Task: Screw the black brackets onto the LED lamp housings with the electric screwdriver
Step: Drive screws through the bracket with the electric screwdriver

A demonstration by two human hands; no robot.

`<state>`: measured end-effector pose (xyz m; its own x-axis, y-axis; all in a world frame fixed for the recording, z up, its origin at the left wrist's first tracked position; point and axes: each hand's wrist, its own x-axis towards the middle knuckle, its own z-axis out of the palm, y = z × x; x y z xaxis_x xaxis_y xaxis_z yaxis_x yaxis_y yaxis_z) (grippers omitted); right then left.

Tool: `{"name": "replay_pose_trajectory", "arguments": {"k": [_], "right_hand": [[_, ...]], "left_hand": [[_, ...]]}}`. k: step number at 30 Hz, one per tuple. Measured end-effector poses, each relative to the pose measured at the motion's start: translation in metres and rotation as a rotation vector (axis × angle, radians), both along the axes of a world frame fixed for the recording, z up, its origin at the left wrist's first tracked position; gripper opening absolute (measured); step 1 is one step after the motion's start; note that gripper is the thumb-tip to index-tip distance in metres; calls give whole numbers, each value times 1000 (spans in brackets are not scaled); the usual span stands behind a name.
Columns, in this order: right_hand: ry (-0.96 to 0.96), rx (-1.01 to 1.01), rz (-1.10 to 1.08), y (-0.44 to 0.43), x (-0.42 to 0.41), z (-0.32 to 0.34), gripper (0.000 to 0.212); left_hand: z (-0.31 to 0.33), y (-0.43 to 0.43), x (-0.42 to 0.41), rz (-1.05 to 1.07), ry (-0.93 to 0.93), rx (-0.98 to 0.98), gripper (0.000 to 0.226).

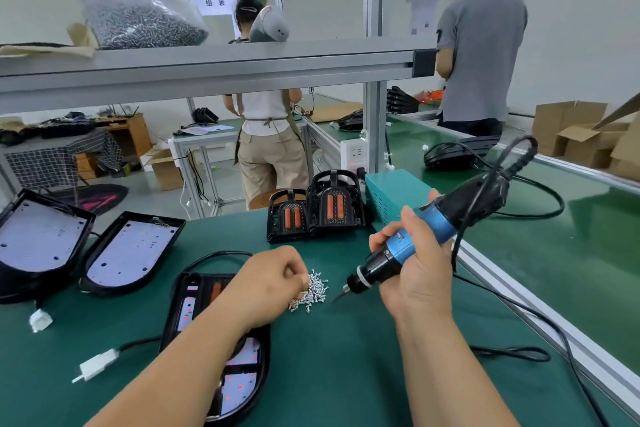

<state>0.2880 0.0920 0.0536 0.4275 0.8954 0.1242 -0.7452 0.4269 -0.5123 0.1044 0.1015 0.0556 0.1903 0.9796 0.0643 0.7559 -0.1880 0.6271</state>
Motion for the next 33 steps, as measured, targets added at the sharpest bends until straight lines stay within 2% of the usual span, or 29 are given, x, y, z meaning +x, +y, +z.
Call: {"name": "replay_pose_trajectory", "arguments": {"k": [2,4,6,8,15,33], "right_hand": [[82,3,28,0,0,1,21],[159,-7,47,0,1,0,13],[228,-31,55,-1,2,0,13],[298,-56,61,-1,3,1,27],[378,-101,69,0,5,1,31],[373,-118,109,3,2,0,25]], "left_hand": [[-2,-9,0,51,-364,-125,10],[-7,-15,2,96,-633,-228,10],[-9,-19,4,125,-796,-293,10],[-10,-21,5,142,-876,-322,10],[-13,-24,10,143,-973,-379,14],[-12,-26,5,63,-984,-406,12]]}}
